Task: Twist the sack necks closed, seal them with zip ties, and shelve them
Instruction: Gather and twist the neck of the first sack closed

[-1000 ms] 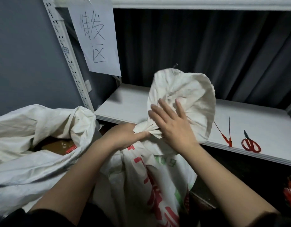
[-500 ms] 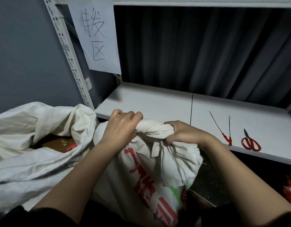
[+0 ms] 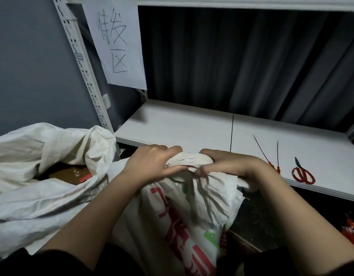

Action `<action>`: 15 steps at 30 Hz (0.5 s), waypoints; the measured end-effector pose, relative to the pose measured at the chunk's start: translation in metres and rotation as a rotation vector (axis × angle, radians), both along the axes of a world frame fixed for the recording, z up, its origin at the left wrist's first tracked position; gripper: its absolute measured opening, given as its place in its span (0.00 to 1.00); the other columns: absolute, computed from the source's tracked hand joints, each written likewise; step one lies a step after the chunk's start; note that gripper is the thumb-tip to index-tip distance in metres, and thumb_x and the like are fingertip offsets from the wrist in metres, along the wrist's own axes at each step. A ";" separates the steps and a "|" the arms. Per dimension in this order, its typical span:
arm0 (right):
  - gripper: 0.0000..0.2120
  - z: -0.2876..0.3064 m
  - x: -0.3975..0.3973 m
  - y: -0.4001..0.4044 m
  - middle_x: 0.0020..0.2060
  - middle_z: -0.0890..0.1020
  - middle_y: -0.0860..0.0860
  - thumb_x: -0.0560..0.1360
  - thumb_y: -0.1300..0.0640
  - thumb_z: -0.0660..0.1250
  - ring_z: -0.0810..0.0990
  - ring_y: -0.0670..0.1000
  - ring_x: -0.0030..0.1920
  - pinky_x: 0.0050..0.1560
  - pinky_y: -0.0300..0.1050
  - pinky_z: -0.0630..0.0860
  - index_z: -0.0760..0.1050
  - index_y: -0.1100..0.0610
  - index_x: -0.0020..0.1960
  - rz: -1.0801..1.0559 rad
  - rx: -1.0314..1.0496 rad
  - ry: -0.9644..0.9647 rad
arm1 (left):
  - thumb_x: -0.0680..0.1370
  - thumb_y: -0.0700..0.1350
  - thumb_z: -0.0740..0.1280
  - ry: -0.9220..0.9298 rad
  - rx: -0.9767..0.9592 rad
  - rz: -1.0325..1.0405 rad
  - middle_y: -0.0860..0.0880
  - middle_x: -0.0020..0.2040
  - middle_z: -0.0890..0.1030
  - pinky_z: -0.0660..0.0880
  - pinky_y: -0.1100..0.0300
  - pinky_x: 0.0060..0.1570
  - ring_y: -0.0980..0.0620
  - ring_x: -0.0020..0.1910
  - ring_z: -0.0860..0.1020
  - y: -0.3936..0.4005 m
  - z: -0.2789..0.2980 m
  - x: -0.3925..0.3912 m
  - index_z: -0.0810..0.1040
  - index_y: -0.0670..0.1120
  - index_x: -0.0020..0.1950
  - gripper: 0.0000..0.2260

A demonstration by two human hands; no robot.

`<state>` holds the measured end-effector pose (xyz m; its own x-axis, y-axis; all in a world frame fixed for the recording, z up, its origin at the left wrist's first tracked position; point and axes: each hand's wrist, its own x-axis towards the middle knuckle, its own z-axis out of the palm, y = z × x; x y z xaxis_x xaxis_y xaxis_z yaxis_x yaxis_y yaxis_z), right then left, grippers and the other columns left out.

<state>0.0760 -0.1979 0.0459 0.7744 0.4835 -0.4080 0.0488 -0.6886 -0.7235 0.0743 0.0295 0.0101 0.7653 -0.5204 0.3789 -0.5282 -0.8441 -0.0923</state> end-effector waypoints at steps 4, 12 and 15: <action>0.17 0.006 0.004 -0.020 0.50 0.81 0.45 0.68 0.46 0.73 0.79 0.48 0.53 0.56 0.43 0.74 0.74 0.50 0.54 0.001 -0.215 -0.111 | 0.68 0.71 0.35 0.041 0.071 0.052 0.51 0.50 0.82 0.64 0.57 0.35 0.48 0.50 0.80 0.005 -0.003 0.004 0.69 0.57 0.64 0.37; 0.10 -0.011 0.003 -0.056 0.51 0.84 0.57 0.74 0.60 0.67 0.84 0.53 0.50 0.51 0.44 0.80 0.79 0.62 0.54 -0.252 0.410 0.214 | 0.71 0.70 0.39 0.035 -0.013 0.032 0.50 0.42 0.82 0.62 0.57 0.32 0.47 0.43 0.80 0.007 0.004 0.000 0.73 0.56 0.60 0.33; 0.12 -0.024 0.004 -0.055 0.49 0.84 0.59 0.72 0.55 0.69 0.85 0.54 0.46 0.45 0.43 0.81 0.81 0.61 0.52 -0.395 0.585 0.329 | 0.73 0.69 0.40 0.034 -0.041 0.034 0.51 0.41 0.82 0.61 0.57 0.33 0.48 0.42 0.80 0.001 0.003 -0.003 0.73 0.56 0.58 0.30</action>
<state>0.0805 -0.2527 0.0223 0.8177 0.4040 -0.4100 -0.4007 -0.1120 -0.9094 0.0717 0.0308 0.0133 0.7949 -0.4787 0.3727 -0.5018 -0.8641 -0.0396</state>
